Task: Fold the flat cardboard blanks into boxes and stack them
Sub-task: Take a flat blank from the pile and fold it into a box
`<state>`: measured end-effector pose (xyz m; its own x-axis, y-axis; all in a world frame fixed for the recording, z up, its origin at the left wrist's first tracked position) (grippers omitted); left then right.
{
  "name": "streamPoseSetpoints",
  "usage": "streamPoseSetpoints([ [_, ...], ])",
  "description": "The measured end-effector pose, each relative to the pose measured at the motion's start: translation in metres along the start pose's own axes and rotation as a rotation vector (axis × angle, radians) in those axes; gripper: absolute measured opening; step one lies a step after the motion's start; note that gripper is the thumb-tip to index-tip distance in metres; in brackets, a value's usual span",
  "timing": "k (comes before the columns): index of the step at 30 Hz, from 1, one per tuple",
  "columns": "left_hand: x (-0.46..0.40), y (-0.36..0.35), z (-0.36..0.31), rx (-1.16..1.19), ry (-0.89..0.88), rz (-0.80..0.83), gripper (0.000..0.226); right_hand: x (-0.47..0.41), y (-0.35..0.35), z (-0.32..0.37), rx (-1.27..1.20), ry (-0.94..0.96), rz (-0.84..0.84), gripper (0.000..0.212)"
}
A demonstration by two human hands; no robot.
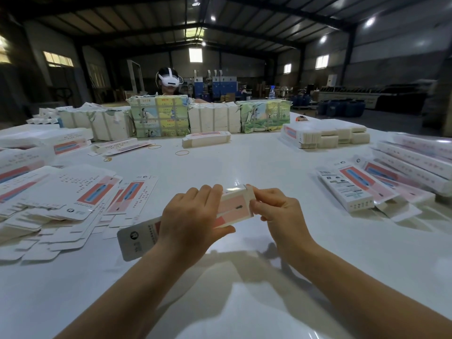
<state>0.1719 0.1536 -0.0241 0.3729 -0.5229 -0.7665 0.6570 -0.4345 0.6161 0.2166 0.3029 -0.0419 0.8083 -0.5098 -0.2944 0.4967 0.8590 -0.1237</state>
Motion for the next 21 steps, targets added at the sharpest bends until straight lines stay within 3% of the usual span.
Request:
streamPoseSetpoints([
  [4,0.000,-0.001,-0.001,-0.079,-0.042,0.034,0.080,0.002,0.001,0.003,0.137,0.078,0.003,0.041],
  [8,0.001,-0.002,-0.003,-0.121,-0.056,0.069,0.081,0.006,0.001,0.004,0.302,0.201,-0.046,0.020],
  [14,0.001,-0.002,-0.003,-0.111,-0.008,0.087,0.082,0.013,-0.004,0.011,0.585,0.488,-0.051,0.021],
  [21,0.000,-0.003,-0.012,-0.066,0.076,0.078,0.079,0.013,-0.004,0.012,0.578,0.613,-0.190,0.018],
])
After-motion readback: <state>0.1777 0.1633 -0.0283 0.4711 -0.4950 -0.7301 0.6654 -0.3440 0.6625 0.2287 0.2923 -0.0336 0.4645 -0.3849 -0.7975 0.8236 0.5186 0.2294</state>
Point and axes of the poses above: each hand's wrist, its own x-axis away from the middle knuckle, its own y-axis out of the back of the hand, z = x × y, the point moved 4 cm from there along -x, towards the middle knuckle, and after that the axes turned 7 degrees about -z, right-handed, at the moved point
